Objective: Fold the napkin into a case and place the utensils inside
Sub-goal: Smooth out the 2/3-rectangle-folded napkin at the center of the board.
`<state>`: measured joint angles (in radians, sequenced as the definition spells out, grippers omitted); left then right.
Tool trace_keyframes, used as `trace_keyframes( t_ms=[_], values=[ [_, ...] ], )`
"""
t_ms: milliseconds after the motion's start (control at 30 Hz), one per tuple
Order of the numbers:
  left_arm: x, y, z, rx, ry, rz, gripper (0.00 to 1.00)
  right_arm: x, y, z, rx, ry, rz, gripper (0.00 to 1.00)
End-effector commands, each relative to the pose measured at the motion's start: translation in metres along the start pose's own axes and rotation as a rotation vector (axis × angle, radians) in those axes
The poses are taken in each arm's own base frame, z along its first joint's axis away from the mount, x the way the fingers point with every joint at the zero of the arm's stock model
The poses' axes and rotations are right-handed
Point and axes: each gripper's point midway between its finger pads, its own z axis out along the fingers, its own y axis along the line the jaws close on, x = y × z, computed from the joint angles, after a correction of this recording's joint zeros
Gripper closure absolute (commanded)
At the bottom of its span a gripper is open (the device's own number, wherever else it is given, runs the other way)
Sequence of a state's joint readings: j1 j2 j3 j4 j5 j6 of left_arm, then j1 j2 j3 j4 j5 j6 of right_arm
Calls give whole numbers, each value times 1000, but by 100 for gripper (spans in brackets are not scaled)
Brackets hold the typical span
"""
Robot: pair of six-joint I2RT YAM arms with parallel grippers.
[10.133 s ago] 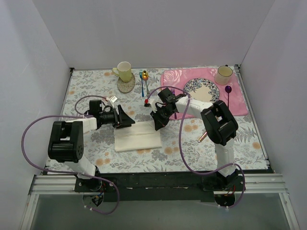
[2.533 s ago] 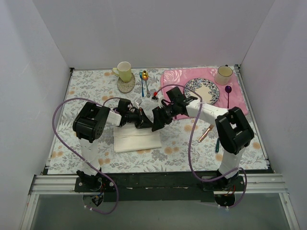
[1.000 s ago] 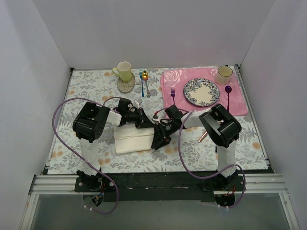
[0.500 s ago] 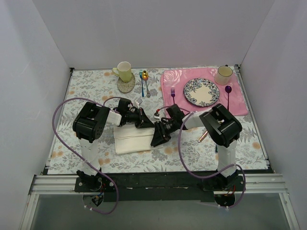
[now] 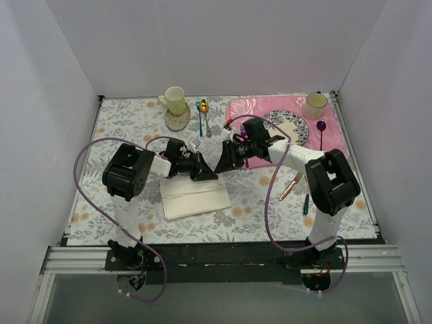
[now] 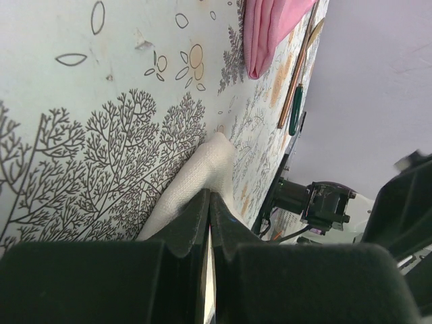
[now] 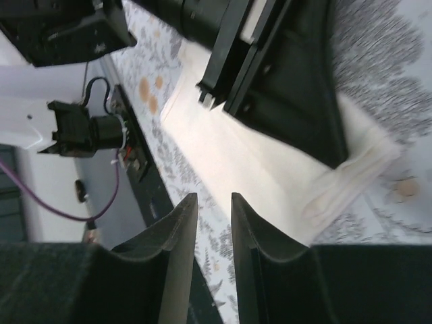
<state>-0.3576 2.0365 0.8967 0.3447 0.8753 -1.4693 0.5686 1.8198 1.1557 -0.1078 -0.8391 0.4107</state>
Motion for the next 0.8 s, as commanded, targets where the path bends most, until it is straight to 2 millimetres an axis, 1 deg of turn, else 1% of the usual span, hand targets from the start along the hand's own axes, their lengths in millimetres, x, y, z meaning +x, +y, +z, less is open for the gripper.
trace_keyframes(
  t_ms=[0, 133, 200, 267, 400, 467, 500, 533, 567, 600, 633, 667, 733, 767],
  values=[
    [11, 66, 3, -242, -45, -51, 100, -6, -31, 1, 116, -7, -24, 66],
    [11, 67, 2, -243, -45, -51, 100, -6, -41, 14, 84, 3, 22, 65],
    [10, 67, 2, -244, -45, -47, 100, -3, -53, 19, 98, 10, 41, 65],
    [11, 66, 3, -242, -42, -44, 100, 7, -67, 23, 125, 30, 69, 65],
    [10, 63, 3, -226, -41, -30, 98, 37, -90, 22, 213, 95, 135, 64],
    [11, 59, 4, -205, -34, -27, 92, 49, -102, 21, 254, 123, 150, 65],
    [10, 58, 4, -198, -36, -27, 91, 54, -106, 20, 269, 131, 162, 65],
    [8, 53, 4, -182, -44, -12, 89, 57, -109, 19, 284, 136, 167, 66],
    [6, 41, 1, -143, -49, 7, 86, 63, -111, 18, 288, 147, 171, 67],
    [10, 37, -2, -117, -51, 6, 84, 66, -112, 18, 293, 152, 180, 67],
    [4, 23, -2, -63, -76, 30, 82, 69, -114, 17, 305, 161, 189, 68],
    [2, 15, -4, -42, -80, 40, 80, 72, -116, 17, 309, 168, 193, 69],
    [-1, -7, -9, 35, -77, 74, 80, 77, -120, 15, 322, 177, 193, 71],
    [-2, -15, -11, 54, -79, 77, 80, 80, -121, 16, 326, 185, 200, 75]
  ],
)
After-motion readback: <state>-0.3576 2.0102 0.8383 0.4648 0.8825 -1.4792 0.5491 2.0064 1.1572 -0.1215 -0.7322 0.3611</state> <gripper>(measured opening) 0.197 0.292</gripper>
